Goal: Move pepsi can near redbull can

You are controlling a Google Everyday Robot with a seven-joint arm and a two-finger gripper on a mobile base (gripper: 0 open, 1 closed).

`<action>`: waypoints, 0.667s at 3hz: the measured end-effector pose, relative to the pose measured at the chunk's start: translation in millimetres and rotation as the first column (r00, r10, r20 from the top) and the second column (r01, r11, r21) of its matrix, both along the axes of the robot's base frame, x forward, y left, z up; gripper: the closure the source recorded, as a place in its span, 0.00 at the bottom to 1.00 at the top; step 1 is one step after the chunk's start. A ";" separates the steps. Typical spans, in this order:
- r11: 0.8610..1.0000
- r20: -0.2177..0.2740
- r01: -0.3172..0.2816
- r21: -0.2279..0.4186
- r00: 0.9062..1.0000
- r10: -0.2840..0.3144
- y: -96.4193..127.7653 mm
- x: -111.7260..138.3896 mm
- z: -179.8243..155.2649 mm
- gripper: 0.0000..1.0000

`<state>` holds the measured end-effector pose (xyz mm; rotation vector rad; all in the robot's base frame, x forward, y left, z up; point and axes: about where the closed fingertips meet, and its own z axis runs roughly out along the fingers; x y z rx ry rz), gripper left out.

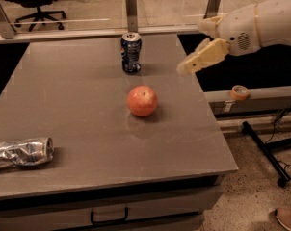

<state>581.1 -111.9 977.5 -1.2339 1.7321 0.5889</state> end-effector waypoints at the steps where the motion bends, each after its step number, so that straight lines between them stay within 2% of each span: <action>1: 0.999 -0.004 -0.009 0.051 1.000 0.009 11.5 3.7 3.2 0.00; 2: 0.999 -0.004 -0.009 0.047 1.000 0.009 11.1 3.5 2.8 0.00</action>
Offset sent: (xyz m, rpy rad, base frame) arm 0.0044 0.0124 0.0036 0.0571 0.0045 0.0091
